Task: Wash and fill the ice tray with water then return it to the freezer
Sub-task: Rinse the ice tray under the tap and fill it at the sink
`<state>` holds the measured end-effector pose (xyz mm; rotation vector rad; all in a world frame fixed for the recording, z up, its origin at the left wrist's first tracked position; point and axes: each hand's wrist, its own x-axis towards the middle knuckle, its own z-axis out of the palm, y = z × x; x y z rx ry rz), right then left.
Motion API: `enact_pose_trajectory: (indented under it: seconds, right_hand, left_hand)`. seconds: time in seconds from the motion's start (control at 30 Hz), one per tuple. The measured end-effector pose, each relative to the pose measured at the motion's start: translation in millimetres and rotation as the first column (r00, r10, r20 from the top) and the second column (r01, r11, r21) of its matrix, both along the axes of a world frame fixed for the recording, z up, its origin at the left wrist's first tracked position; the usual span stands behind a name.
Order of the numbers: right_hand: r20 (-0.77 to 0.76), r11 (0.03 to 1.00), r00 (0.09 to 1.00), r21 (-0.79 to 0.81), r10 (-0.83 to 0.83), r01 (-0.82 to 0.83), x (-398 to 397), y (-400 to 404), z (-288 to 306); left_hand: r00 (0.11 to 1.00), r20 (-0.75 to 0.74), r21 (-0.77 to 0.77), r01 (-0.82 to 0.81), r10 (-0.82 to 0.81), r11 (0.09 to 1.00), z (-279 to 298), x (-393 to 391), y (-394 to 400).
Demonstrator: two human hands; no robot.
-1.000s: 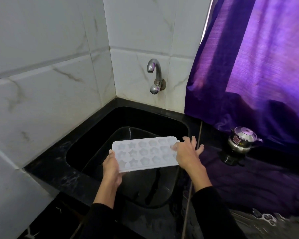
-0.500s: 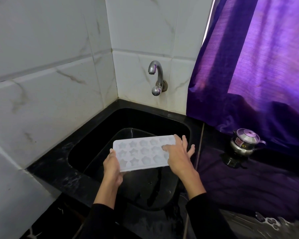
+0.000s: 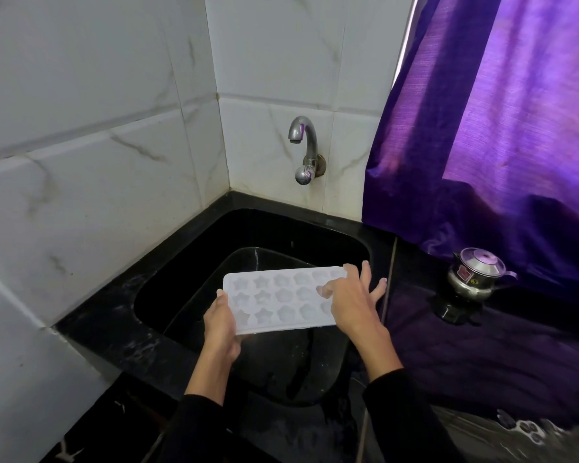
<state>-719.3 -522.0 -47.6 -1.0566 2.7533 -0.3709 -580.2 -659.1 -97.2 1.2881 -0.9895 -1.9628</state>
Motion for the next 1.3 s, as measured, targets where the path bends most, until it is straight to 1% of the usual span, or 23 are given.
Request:
enact_pose_trajectory:
  seconds: [0.13,0.33,0.53,0.63,0.73,0.8,0.87,0.93,1.03,1.17,1.3]
  right_hand:
    - [-0.003,1.000,1.000,0.003,0.022,-0.022,5.0,-0.3,1.4]
    - [-0.023,1.000,1.000,0.010,-0.007,0.007,5.0,-5.0,0.5]
    - [-0.010,0.999,0.999,0.013,-0.038,0.038,6.2,-7.2,-0.3]
    - [-0.039,0.996,0.998,-0.080,-0.052,0.049,6.4,-7.3,-1.8]
    - [-0.027,0.992,1.000,-0.123,0.009,-0.012,13.0,-11.3,-3.5]
    - [0.033,0.994,0.999,-0.101,0.039,-0.036,19.6,-14.2,-2.7]
    - [0.054,0.996,0.996,-0.062,0.069,-0.066,24.4,-15.7,-1.8]
    - [0.069,0.997,0.996,-0.048,0.057,-0.054,26.6,-16.1,-0.3]
    - [0.041,0.998,0.998,-0.032,0.046,-0.045,25.8,-17.8,0.9]
    - [0.093,0.999,0.995,-0.034,0.034,-0.031,29.0,-17.8,4.4]
    - [0.059,0.998,0.997,-0.040,0.041,-0.039,29.5,-17.5,3.6]
  left_hand:
    - [1.000,-0.011,0.013,-0.018,0.018,1.000,0.4,0.1,-1.8]
    - [1.000,-0.023,0.023,-0.013,0.014,1.000,2.5,0.4,-1.5]
    - [1.000,0.015,0.011,-0.003,0.003,1.000,0.9,0.3,-1.9]
    - [1.000,0.016,0.018,-0.001,0.001,1.000,1.7,0.9,-2.7]
    - [1.000,0.012,0.014,-0.003,0.003,1.000,2.5,1.3,-2.7]
    - [1.000,0.005,0.011,0.002,-0.002,1.000,4.2,1.1,-1.6]
    - [1.000,-0.006,0.009,0.002,-0.002,1.000,5.4,1.1,-1.0]
    - [1.000,-0.002,0.008,-0.003,0.003,1.000,4.7,1.5,-1.4]
    - [1.000,0.012,0.003,0.001,-0.001,1.000,2.9,2.9,-1.1]
    - [1.000,0.003,0.007,-0.009,0.009,1.000,4.4,3.9,-1.6]
    - [1.000,-0.006,0.014,-0.016,0.016,1.000,6.1,4.2,-0.6]
